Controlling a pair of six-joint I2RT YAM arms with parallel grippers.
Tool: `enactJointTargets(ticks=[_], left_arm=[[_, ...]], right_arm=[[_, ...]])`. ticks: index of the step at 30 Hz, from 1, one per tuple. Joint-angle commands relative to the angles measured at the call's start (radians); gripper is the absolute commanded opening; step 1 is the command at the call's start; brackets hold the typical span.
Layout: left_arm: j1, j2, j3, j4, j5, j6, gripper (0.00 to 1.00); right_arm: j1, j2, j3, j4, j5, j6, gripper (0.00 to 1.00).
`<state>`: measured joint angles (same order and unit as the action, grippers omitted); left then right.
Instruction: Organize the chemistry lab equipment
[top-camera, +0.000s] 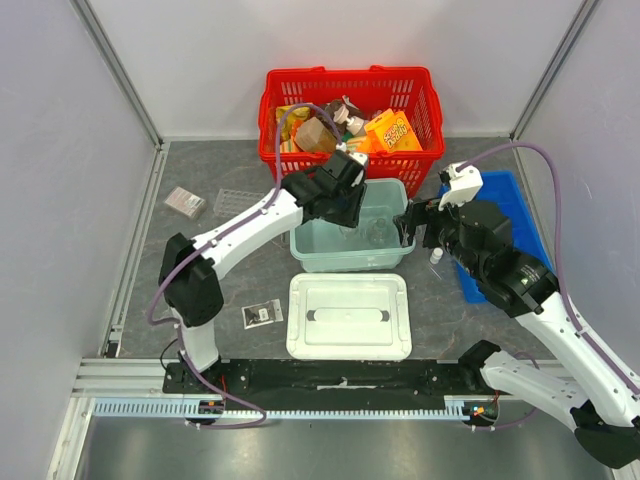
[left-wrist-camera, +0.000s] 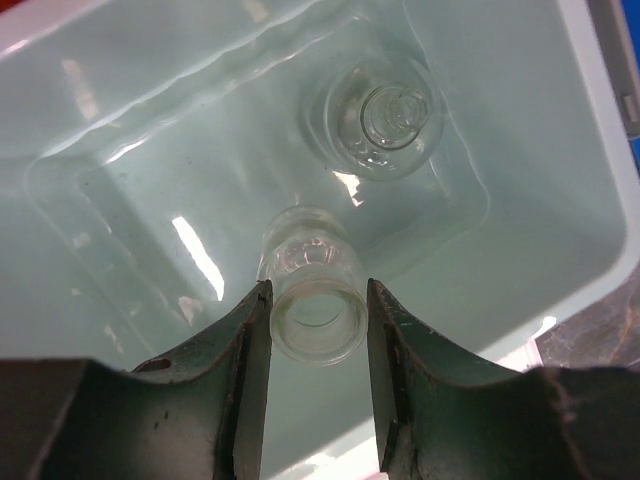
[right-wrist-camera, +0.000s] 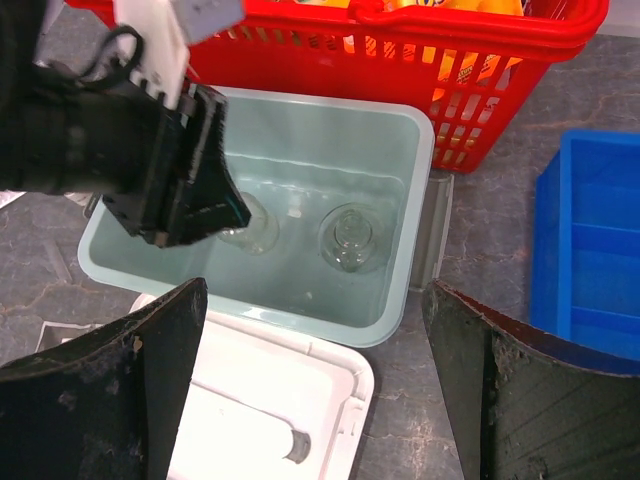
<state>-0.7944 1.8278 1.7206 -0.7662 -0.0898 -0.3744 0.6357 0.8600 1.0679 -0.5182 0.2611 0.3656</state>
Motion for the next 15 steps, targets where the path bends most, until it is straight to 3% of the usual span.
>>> enactJointTargets(ticks=[1,15], left_arm=[[-0.017,0.054,-0.009,0.108,-0.041,-0.027,0.16],[-0.023,0.175,-0.036,0.212,-0.057,-0.018,0.19]], right_arm=[[0.002,-0.012,-0.003,0.004,0.033,-0.008,0.95],[0.002,0.004,-0.019,0.017,0.047,-0.011,0.95]])
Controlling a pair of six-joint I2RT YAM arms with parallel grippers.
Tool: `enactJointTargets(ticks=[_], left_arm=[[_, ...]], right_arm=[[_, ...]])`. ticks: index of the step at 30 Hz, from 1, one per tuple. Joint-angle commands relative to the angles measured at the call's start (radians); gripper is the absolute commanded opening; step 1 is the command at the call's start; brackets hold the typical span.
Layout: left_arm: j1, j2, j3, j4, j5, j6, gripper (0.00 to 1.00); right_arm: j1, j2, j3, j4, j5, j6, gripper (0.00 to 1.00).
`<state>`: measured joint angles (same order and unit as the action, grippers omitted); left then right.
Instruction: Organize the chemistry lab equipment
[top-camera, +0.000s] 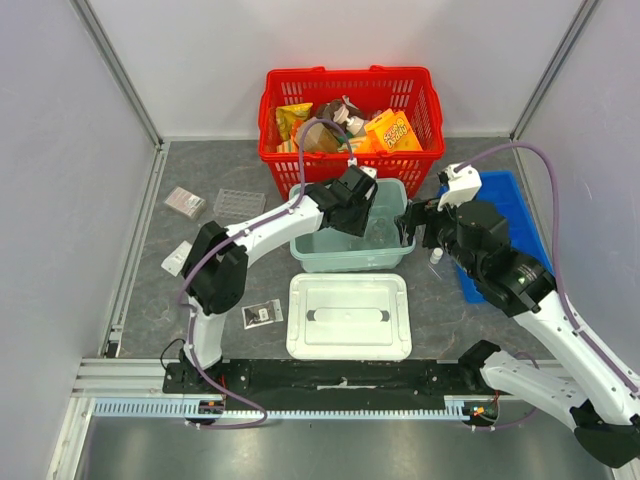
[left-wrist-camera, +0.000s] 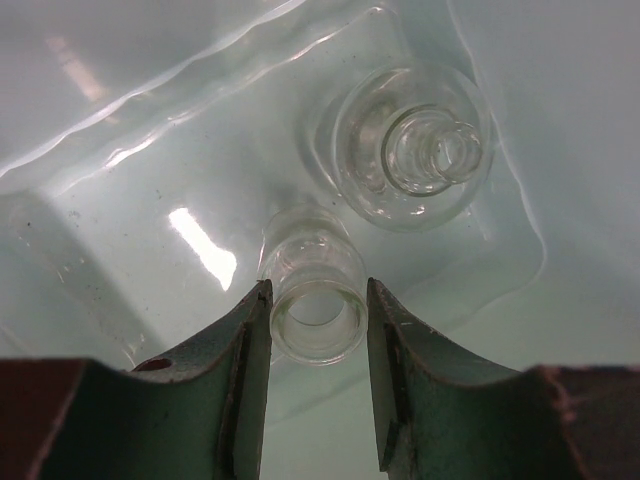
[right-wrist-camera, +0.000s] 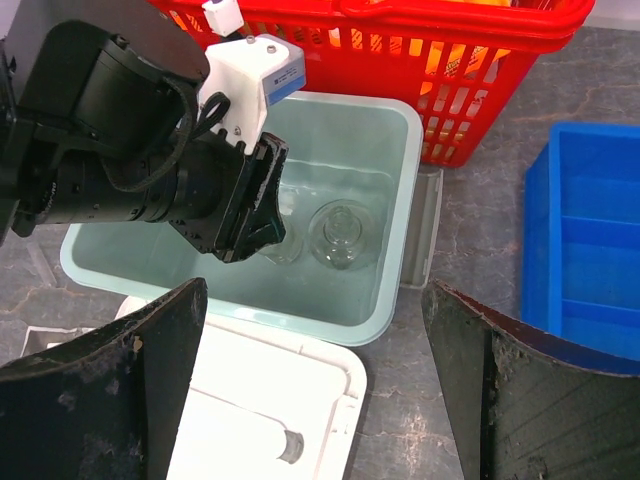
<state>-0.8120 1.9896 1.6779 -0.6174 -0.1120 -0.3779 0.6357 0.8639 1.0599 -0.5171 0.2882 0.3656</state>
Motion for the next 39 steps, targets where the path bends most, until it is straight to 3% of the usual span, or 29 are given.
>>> enactJointTargets(ticks=[1,7,17,21,31,39], left_arm=[[-0.004,0.018,0.006,0.064,-0.035,-0.013,0.20],[-0.006,0.046,0.006,0.065,-0.029,-0.016,0.24],[-0.007,0.052,0.008,0.067,-0.025,-0.016,0.45],[-0.007,0.049,0.008,0.064,-0.023,-0.016,0.50],[-0.006,0.017,0.026,0.035,-0.034,-0.010,0.53],[-0.006,-0.110,0.080,-0.024,-0.071,-0.003,0.55]], right_arm=[[0.002,0.001,-0.011,0.019,0.023,-0.011,0.95],[0.002,0.014,-0.011,0.025,0.032,-0.017,0.95],[0.002,0.012,-0.009,0.029,0.035,-0.021,0.95],[0.002,0.007,-0.009,0.029,0.035,-0.020,0.95],[0.002,-0.003,-0.001,0.023,0.026,-0.017,0.96],[0.002,0.003,0.002,0.023,0.020,-0.017,0.96]])
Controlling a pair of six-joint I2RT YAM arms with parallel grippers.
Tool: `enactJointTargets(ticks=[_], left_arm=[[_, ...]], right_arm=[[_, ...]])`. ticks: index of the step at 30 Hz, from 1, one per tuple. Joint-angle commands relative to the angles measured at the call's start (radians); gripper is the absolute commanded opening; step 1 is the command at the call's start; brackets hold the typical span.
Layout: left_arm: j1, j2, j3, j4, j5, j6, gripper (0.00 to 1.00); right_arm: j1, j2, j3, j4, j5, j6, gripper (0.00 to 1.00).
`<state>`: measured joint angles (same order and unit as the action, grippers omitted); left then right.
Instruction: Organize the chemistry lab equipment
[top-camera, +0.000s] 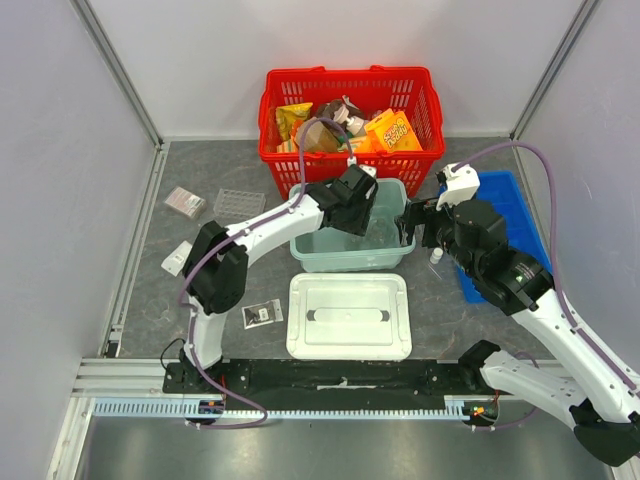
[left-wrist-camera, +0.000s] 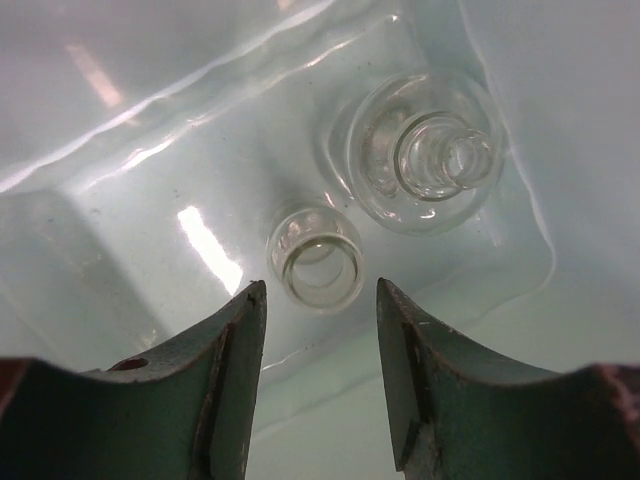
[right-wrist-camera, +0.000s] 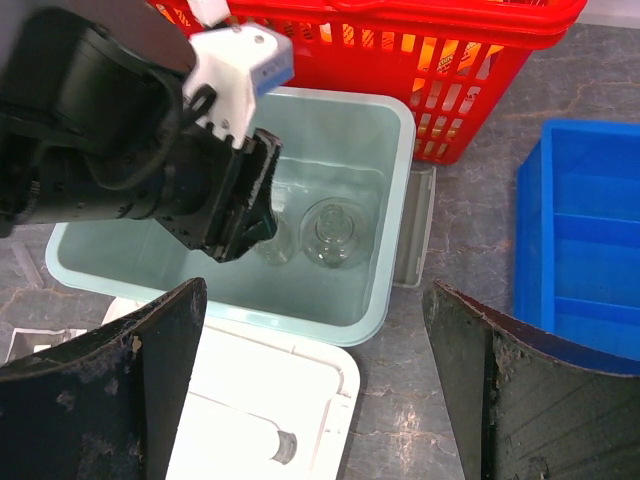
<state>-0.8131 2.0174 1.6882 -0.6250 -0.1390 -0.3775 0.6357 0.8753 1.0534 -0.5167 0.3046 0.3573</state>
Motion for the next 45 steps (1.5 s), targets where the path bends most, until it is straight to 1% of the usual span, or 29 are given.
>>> enactJointTargets(ticks=[1,4,6,8,10,11,14,17,20,22,25,29,33,35,38,43,45], left_arm=[[-0.004,-0.160,0.074,-0.025,-0.054,-0.003,0.55],[-0.004,-0.225,0.083,-0.051,-0.099,-0.006,0.57],[-0.005,-0.275,0.082,-0.070,-0.151,-0.009,0.61],[0.000,-0.322,0.077,-0.094,-0.207,-0.015,0.68],[0.015,-0.365,0.074,-0.133,-0.263,-0.029,0.78],[0.025,-0.385,0.071,-0.159,-0.295,-0.047,0.80],[0.081,-0.443,0.059,-0.257,-0.375,-0.141,0.81],[0.191,-0.526,-0.014,-0.332,-0.387,-0.265,0.78],[0.346,-0.673,-0.186,-0.343,-0.379,-0.375,0.73],[0.429,-0.776,-0.312,-0.329,-0.410,-0.440,0.70],[0.534,-0.919,-0.473,-0.317,-0.464,-0.506,0.65],[0.664,-1.017,-0.596,-0.344,-0.484,-0.566,0.62],[0.807,-1.049,-0.680,-0.331,-0.392,-0.569,0.56],[0.870,-1.045,-0.702,-0.366,-0.425,-0.612,0.56],[0.929,-1.022,-0.722,-0.404,-0.485,-0.672,0.56],[1.044,-0.964,-0.777,-0.413,-0.421,-0.731,0.55],[1.071,-0.947,-0.809,-0.375,-0.390,-0.722,0.55]], right_arm=[[0.002,-0.007,0.008,0.021,0.002,-0.009,0.96],[0.002,-0.001,0.010,0.021,-0.005,-0.011,0.96],[0.002,0.001,0.011,0.021,-0.009,-0.012,0.96],[0.002,-0.001,0.013,0.021,-0.012,-0.012,0.96],[0.002,0.002,0.010,0.021,-0.013,-0.011,0.96],[0.002,0.002,0.008,0.020,-0.016,-0.011,0.96],[0.002,0.004,0.007,0.021,-0.024,-0.009,0.96],[0.002,0.005,-0.001,0.020,-0.032,-0.009,0.96],[0.001,0.005,-0.004,0.018,-0.042,-0.008,0.96],[0.002,0.005,-0.006,0.018,-0.047,-0.004,0.96],[0.002,0.007,-0.006,0.015,-0.056,-0.003,0.96],[0.002,0.011,0.000,0.006,-0.071,0.002,0.96],[0.004,0.013,0.005,0.003,-0.087,0.005,0.96],[0.002,0.011,0.005,-0.006,-0.088,0.005,0.95],[0.002,0.007,0.005,-0.017,-0.087,0.003,0.95],[0.002,0.007,0.005,-0.026,-0.087,0.002,0.96],[0.002,0.010,0.007,-0.026,-0.091,0.002,0.95]])
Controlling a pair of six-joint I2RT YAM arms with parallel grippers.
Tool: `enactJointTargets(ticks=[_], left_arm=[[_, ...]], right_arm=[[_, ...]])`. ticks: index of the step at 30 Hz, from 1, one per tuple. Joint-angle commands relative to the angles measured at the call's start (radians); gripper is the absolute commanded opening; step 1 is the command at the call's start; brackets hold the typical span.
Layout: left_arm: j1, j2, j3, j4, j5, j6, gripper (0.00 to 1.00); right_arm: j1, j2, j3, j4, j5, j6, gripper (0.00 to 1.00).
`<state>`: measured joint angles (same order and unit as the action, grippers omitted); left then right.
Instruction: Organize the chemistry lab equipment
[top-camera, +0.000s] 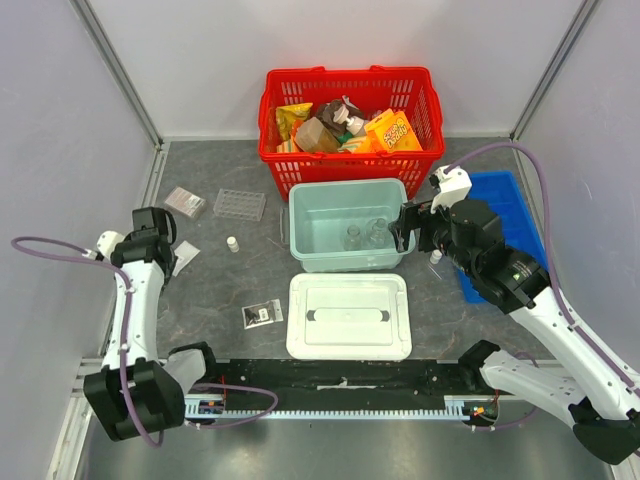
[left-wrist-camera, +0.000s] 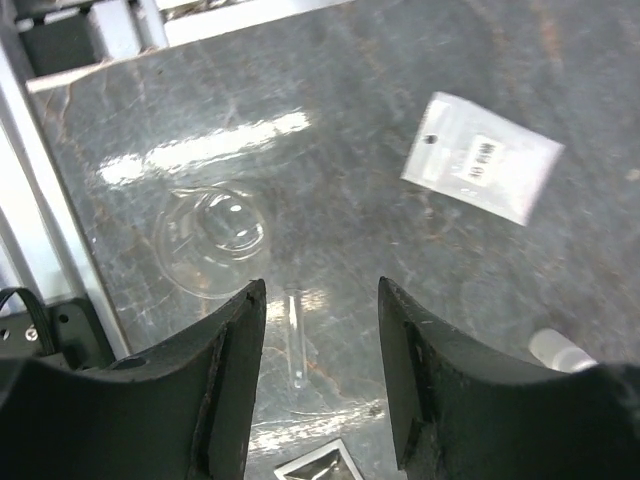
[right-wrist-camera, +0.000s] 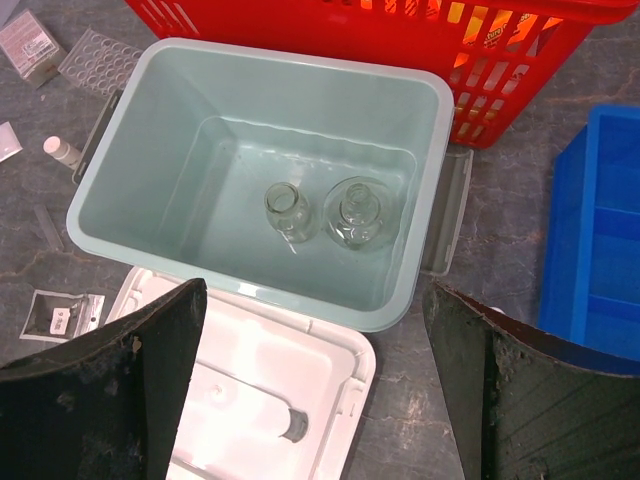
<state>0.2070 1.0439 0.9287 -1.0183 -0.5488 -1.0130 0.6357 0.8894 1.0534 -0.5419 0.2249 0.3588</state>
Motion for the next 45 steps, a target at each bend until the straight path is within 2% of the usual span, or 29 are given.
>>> enactJointTargets(ticks=[1,15,21,26,31,34,36,37,42,45], left_arm=[[0.063,0.037,-0.062,0.027,0.033,-0.087,0.54],[0.129,0.103,-0.146,0.132,0.018,-0.042,0.52],[0.141,0.148,-0.163,0.165,0.058,-0.016,0.50],[0.146,0.171,-0.171,0.181,0.072,-0.007,0.41],[0.149,0.196,-0.179,0.181,0.089,-0.013,0.39],[0.149,0.186,-0.180,0.178,0.079,-0.012,0.32],[0.149,0.183,-0.169,0.161,0.063,-0.009,0.17],[0.147,0.182,-0.160,0.150,0.053,-0.007,0.12],[0.149,0.157,-0.104,0.090,0.018,0.011,0.02],[0.149,0.127,-0.051,0.064,0.021,0.048,0.02]], right_arm=[[0.002,-0.003,0.005,-0.003,-0.015,0.000,0.95],[0.002,0.013,0.007,-0.003,-0.016,0.003,0.95],[0.004,0.013,0.013,-0.004,-0.015,0.000,0.95],[0.002,0.013,0.010,-0.006,-0.016,0.002,0.95],[0.002,0.010,0.014,-0.007,-0.016,0.000,0.95],[0.002,0.011,0.016,-0.007,-0.016,-0.001,0.95],[0.004,0.010,0.019,-0.009,-0.015,-0.001,0.95],[0.002,0.010,0.019,-0.009,-0.016,-0.001,0.95],[0.002,0.006,0.016,-0.009,-0.015,0.000,0.96],[0.002,0.006,0.014,-0.007,-0.018,0.002,0.95]])
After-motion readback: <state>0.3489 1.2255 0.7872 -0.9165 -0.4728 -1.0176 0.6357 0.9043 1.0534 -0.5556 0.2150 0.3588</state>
